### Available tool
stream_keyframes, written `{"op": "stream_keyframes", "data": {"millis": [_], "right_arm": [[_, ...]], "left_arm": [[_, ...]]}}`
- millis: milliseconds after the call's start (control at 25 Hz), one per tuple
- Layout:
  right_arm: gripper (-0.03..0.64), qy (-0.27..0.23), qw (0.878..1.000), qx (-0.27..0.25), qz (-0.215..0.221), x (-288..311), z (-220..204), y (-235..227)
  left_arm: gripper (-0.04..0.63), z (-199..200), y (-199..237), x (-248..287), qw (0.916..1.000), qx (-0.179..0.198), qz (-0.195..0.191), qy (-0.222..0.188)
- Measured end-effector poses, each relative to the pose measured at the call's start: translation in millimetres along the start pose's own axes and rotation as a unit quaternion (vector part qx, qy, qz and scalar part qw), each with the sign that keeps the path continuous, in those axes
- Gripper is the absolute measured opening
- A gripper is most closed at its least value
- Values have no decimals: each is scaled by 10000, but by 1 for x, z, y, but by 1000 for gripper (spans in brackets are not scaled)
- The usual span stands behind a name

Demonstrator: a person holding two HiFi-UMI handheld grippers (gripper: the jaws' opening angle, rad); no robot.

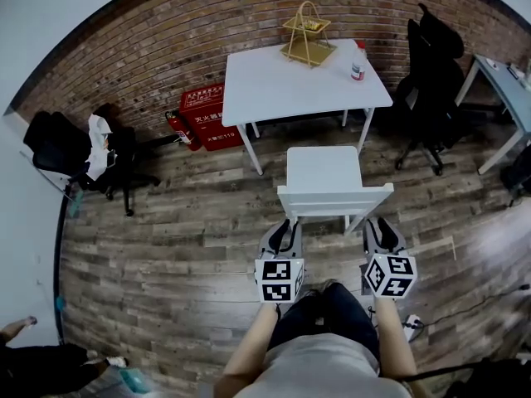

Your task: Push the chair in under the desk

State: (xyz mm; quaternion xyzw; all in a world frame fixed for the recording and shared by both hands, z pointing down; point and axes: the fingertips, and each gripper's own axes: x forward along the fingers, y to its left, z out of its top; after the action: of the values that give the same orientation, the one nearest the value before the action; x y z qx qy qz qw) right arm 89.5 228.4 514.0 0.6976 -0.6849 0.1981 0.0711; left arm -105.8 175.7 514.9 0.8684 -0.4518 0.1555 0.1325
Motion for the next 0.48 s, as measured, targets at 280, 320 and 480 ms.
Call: {"op": "stream_keyframes", "data": {"millis": [280, 320, 480], "right_arm": [[226, 225, 9988, -251, -353, 34, 4, -47], [238, 287, 9983, -335, -383, 42, 4, -55], [278, 571, 9953, -681, -387, 74, 0, -83]], "left_arm": [[87, -2, 17, 35, 9995, -16, 240, 204], [93, -2, 19, 40, 9993, 6, 284, 237], [143, -4, 29, 63, 9985, 30, 451, 319]]}}
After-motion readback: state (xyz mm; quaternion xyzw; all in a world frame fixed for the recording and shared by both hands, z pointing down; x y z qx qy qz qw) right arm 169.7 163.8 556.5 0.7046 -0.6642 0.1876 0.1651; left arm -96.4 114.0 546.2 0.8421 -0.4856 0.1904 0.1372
